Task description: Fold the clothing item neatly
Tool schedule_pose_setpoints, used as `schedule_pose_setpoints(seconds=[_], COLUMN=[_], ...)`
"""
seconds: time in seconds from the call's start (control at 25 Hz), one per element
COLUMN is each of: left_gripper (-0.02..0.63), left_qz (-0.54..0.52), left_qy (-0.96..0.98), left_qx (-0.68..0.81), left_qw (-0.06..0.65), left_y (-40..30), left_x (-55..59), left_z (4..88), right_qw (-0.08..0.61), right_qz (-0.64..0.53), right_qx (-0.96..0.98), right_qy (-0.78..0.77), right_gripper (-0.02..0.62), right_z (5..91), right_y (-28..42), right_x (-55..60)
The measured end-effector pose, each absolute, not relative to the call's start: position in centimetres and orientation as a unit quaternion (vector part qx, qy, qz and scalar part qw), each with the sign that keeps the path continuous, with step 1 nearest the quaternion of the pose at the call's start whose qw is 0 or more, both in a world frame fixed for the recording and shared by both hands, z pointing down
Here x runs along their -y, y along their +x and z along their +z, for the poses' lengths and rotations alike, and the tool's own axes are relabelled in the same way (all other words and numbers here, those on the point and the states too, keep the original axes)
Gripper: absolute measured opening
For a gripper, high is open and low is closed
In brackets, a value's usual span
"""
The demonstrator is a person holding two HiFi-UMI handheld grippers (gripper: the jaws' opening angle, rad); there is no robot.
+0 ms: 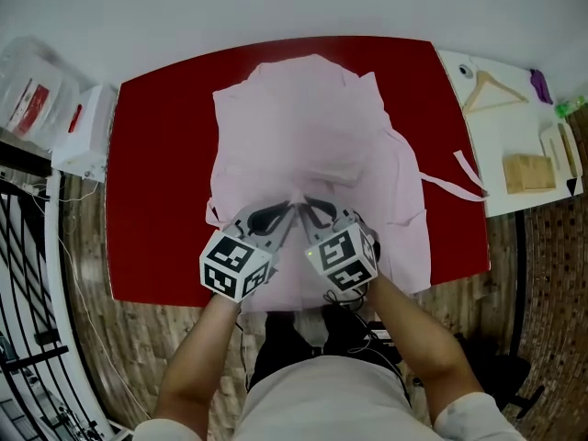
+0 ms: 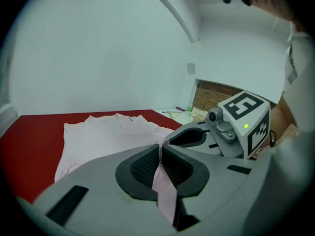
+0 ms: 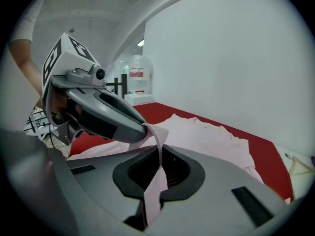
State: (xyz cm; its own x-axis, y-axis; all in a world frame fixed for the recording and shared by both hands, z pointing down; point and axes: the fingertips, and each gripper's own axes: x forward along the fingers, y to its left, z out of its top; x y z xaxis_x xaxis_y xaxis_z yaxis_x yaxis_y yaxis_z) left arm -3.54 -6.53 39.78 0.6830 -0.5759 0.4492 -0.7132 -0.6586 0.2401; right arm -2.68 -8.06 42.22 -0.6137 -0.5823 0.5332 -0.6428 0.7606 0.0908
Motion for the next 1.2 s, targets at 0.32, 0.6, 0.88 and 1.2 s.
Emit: schedule_pose_setpoints(seconds=[0.32, 0.6, 0.88, 1.2], left_gripper=[0.017, 0.017, 0.017, 0.017], left_qz=[0.2, 0.22, 0.226, 0.228], left_qy=[0.892, 0.888, 0.885, 0.887], left_qx=[0.326, 0.306, 0.302, 0.296], left_qw=[0.242, 0.264, 0.272, 0.27], left_y=[-1.0, -0.3, -0.7, 0.1], left_x=[6.5, 5.0, 4.7, 4.8], left_z=[44.0, 46.4, 47.2, 47.1], right_qw=[0.304, 0.341, 0.355, 0.366], right_qz=[0.1, 0.136, 0.158, 0.145], right_qx=[0.876, 0.856, 0.845, 0.841], right_qy=[0.36, 0.364, 0.368, 0.371], right_gripper=[0.025, 0.025, 0.026, 0.1], right_z=[46.8, 51.4, 53.1, 52.4], right_y=[0.6, 3.0, 4.4, 6.1], right_x=[8.3, 8.3, 8.2, 8.5])
